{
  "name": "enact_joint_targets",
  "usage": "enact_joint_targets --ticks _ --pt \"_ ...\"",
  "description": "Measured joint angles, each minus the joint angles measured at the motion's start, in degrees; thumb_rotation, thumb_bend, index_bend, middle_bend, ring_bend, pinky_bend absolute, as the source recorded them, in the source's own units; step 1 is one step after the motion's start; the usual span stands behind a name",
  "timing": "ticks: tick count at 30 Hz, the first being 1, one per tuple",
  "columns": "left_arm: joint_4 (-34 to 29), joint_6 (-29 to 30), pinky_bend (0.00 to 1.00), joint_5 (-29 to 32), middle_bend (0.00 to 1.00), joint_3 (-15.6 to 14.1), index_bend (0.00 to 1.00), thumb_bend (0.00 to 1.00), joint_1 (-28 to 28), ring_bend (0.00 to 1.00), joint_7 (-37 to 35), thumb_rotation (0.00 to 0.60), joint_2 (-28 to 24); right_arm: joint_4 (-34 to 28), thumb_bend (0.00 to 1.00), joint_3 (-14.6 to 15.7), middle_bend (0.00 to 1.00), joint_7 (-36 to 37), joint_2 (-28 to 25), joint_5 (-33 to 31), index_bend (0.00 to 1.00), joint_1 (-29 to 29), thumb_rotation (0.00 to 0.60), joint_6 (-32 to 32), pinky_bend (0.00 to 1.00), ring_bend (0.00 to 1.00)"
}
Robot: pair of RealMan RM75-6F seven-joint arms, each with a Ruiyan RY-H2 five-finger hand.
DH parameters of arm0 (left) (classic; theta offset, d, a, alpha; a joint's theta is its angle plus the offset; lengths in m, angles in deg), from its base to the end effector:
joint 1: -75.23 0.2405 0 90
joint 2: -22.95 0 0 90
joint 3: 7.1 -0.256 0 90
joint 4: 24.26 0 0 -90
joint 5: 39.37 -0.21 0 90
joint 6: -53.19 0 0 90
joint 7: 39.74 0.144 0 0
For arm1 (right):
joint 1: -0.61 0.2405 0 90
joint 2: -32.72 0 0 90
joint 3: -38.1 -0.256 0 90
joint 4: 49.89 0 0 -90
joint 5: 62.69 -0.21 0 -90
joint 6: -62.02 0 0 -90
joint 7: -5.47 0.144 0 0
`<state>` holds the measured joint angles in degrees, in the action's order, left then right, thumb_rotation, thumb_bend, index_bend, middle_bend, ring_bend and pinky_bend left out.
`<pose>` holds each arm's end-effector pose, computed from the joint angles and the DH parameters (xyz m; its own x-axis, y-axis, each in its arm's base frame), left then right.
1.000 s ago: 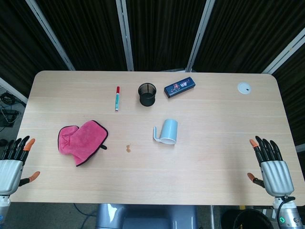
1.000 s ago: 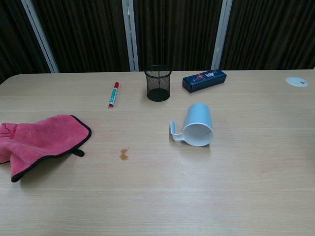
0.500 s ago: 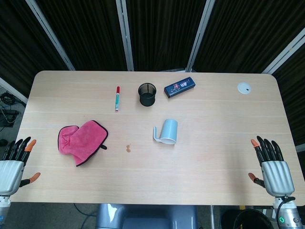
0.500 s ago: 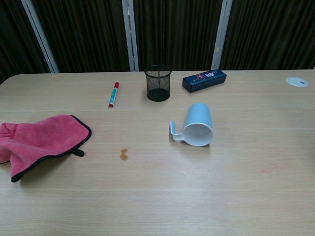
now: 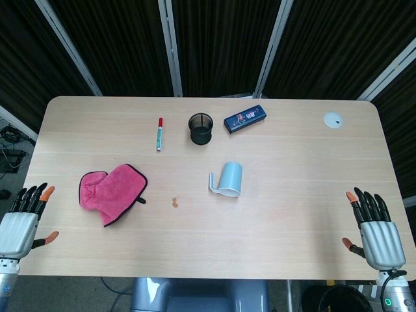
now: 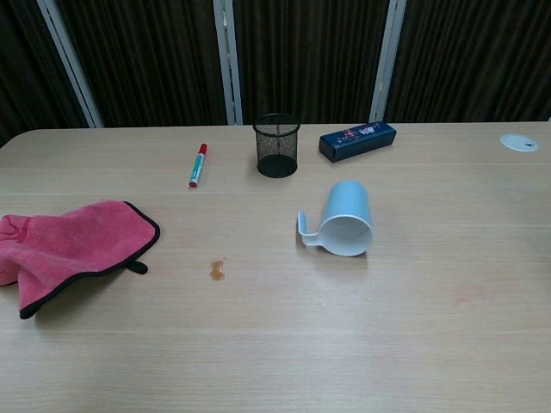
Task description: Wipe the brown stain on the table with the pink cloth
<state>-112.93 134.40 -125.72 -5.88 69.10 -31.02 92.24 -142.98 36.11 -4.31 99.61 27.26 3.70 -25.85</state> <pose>-0.3162 0.1817 0.1223 0.5111 0.0855 0.8553 0.8595 -0.0486 -0.5088 -0.2987 -0.1676 0.1434 0.4964 0.0245 0.8678 -0.8664 -0.0482 0.4970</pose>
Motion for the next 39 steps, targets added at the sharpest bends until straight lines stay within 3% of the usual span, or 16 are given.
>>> enact_joint_targets --ticks 9,16,28,30,33,37,39 --pt "-2.4 -15.03 0.11 13.89 0.0 5.14 0.04 0.0 -8.27 0.0 6.66 0.6 -0.5 0.44 0.0 -0.14 0.0 -0.45 0.39 -0.86 0.0 0.46 0.6 1.38 0.0 0.0" --pt "-0.6 -22.15 0.12 25.34 0.01 8.12 0.08 0.0 -15.01 0.03 15.77 0.6 3.8 0.45 0.0 -0.2 0.0 0.05 0.32 -1.02 0.01 0.6 0.6 1.69 0.0 0.0" --pt "4.9 -26.27 0.15 35.67 0.04 7.7 0.15 0.0 -21.88 0.05 26.2 0.6 12.65 0.51 0.0 -0.52 0.0 1.17 -0.01 -1.45 0.03 0.75 0.6 1.93 0.0 0.0" --pt "5.6 -26.43 0.17 36.87 0.07 7.38 0.2 0.01 -22.48 0.08 27.1 0.6 13.75 0.49 0.0 -0.5 0.0 1.3 -0.03 -1.31 0.03 0.76 0.6 1.86 0.0 0.0" --pt "7.14 -26.57 0.24 38.15 0.17 6.63 0.34 0.09 -23.27 0.15 28.34 0.6 15.61 0.52 0.0 -0.46 0.0 1.53 -0.08 -1.1 0.03 0.76 0.6 1.76 0.0 0.0" --pt "9.0 -25.99 0.44 38.85 0.46 5.74 0.7 0.33 -23.64 0.4 28.74 0.6 18.12 0.36 0.0 -0.5 0.0 2.0 -0.22 -1.18 0.03 0.74 0.6 1.74 0.0 0.0" --pt "9.65 -25.03 0.51 38.23 0.58 5.63 0.82 0.42 -23.54 0.51 28.07 0.6 18.99 0.31 0.0 -0.56 0.0 2.35 -0.31 -1.21 0.03 0.7 0.6 1.62 0.0 0.0"
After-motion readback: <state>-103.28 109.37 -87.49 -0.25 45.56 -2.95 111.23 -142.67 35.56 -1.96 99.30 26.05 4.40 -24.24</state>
